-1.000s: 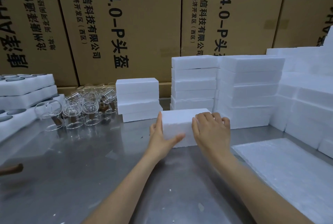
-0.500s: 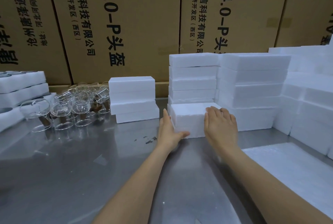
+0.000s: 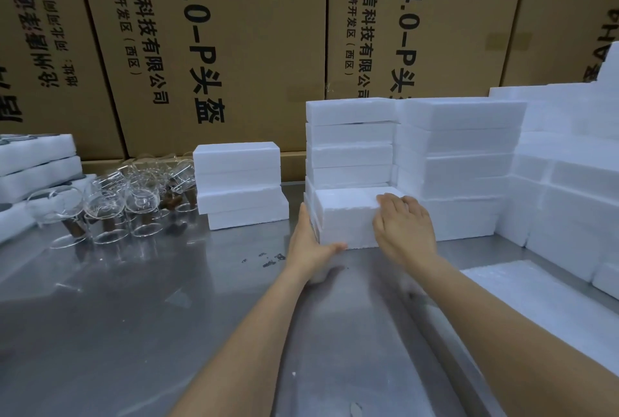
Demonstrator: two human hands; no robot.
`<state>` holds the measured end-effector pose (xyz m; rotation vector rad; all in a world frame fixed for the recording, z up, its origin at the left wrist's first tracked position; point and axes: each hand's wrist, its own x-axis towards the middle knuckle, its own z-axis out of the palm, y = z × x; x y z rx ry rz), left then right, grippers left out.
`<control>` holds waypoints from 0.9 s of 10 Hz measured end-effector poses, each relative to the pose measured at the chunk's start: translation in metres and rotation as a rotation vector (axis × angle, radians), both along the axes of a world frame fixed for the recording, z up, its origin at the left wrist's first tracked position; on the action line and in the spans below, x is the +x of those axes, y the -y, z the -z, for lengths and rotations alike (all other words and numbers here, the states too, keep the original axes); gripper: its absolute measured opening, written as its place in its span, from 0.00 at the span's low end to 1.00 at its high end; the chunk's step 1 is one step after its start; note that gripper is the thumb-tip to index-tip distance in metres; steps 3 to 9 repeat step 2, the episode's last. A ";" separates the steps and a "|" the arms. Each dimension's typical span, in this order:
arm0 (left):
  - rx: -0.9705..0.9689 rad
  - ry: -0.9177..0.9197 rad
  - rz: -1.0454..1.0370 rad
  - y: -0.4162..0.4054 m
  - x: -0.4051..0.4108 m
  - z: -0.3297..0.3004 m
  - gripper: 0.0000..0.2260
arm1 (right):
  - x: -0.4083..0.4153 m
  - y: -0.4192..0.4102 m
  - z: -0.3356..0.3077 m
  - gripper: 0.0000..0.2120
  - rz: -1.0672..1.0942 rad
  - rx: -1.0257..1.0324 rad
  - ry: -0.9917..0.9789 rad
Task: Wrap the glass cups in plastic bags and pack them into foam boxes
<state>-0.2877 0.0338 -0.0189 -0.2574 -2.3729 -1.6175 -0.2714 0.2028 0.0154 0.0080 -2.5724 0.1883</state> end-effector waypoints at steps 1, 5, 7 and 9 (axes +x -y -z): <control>0.054 0.013 -0.027 0.002 0.010 0.000 0.48 | 0.003 -0.003 -0.018 0.20 -0.025 -0.018 0.133; 0.117 0.002 -0.068 0.001 0.034 -0.003 0.41 | 0.017 -0.003 -0.028 0.23 -0.044 -0.049 0.118; 0.117 0.002 -0.068 0.001 0.034 -0.003 0.41 | 0.017 -0.003 -0.028 0.23 -0.044 -0.049 0.118; 0.117 0.002 -0.068 0.001 0.034 -0.003 0.41 | 0.017 -0.003 -0.028 0.23 -0.044 -0.049 0.118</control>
